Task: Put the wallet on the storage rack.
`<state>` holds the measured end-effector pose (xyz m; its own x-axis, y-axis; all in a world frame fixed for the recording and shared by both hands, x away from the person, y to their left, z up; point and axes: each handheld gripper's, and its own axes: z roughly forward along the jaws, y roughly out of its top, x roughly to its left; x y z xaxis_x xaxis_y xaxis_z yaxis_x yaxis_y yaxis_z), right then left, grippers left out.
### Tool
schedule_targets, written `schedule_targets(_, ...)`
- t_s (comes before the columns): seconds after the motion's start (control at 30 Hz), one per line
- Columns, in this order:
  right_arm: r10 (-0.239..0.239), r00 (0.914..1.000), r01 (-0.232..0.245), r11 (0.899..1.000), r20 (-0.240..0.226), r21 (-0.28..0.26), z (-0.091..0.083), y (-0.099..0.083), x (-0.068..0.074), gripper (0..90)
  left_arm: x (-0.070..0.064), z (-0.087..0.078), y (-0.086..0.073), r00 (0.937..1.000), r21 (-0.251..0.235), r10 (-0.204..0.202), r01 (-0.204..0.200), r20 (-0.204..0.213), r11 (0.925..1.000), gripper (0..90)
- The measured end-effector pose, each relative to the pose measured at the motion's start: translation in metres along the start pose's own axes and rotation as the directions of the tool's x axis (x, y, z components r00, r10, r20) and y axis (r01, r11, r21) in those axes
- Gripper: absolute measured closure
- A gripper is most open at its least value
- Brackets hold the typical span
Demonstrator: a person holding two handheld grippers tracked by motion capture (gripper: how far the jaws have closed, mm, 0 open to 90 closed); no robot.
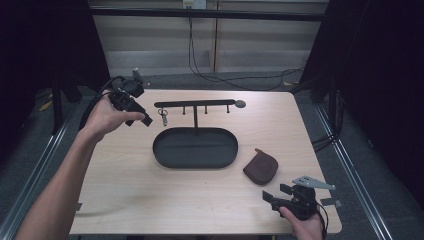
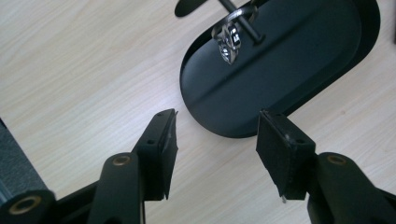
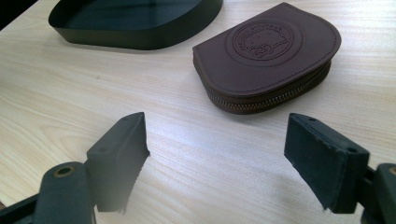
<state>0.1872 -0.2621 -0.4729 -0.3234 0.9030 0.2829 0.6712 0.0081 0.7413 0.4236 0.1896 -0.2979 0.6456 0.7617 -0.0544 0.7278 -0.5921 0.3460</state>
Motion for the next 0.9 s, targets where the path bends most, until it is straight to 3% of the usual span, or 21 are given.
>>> schedule_targets(0.3, 0.003, 1.0, -0.003, 1.0, 0.004, 0.001, 0.0, 0.0, 0.0, 21.2, 0.002, 0.009, -0.022, 0.9997, -0.044, 0.014, -0.014, -0.019, 0.9989, 33.4)
schedule_targets(0.4, 0.003, 1.0, -0.003, 1.0, 0.004, 0.003, 0.001, 0.0, 0.0, 21.2, 0.002, 0.009, -0.03, 0.9988, -0.095, 0.02, -0.025, -0.044, 0.9951, 31.0)
schedule_targets(0.67, 0.006, 1.0, -0.006, 1.0, 0.001, 0.0, 0.002, 0.001, 0.001, 20.9, 0.002, 0.01, -0.051, 0.998, -0.159, 0.024, -0.033, -0.058, 0.9867, 26.6)
schedule_targets(0.8, 0.006, 1.0, -0.006, 1.0, 0.001, 0.003, 0.003, 0.002, 0.001, 20.7, 0.005, 0.011, -0.064, 0.9997, -0.197, 0.0, -0.005, -0.023, 0.9804, 23.0)
schedule_targets(0.9, 0.011, 0.9999, -0.011, 1.0, 0.002, 0.002, 0.003, 0.002, 0.0, 20.6, 0.009, 0.014, -0.076, 0.999, -0.209, 0.037, -0.031, 0.024, 0.9775, 19.0)
